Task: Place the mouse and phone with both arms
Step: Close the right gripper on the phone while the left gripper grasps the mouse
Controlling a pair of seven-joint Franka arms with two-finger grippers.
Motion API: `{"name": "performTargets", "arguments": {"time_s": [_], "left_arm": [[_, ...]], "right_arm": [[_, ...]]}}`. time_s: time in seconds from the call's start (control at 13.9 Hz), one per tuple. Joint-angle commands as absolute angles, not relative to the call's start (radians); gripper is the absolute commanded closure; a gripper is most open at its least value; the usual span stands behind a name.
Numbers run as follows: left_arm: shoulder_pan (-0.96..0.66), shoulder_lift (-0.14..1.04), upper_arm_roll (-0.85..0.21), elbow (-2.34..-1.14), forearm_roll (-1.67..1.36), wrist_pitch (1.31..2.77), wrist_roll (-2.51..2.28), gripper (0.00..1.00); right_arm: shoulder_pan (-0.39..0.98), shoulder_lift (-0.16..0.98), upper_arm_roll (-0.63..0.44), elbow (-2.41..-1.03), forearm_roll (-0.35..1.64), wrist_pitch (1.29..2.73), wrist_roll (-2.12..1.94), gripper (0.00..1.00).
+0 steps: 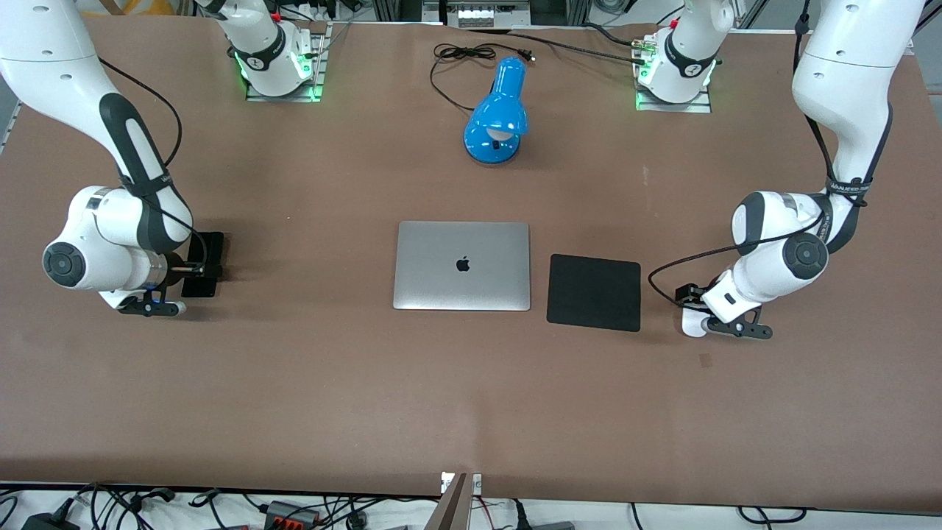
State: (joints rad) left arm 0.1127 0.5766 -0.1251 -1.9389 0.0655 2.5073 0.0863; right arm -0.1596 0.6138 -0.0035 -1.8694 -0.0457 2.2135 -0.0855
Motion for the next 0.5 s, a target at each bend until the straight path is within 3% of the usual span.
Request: {"name": "performTargets", "arguments": {"time_s": [0.0,0.22,0.43], "left_arm": [[0.123,0.581,-0.127,-1.951,0.084,2.536,0.104,0.1],[0.129,0.581,-0.127,-1.953,0.084,2.539,0.104,0.13],[0.135,0.584,-0.127,-1.953,0.084,2.546,0.104,0.18]], "right_arm": [[-0.172,0.626,0.008,-1.861,-0.044,2.22,-0.094,0.0],[-0.17,0.632,0.008,-1.861,-0.044,2.215,-0.092,0.0],[-0.169,0.624,0.012,-1.861,-0.044,2.206,-0.086,0.5]]}}
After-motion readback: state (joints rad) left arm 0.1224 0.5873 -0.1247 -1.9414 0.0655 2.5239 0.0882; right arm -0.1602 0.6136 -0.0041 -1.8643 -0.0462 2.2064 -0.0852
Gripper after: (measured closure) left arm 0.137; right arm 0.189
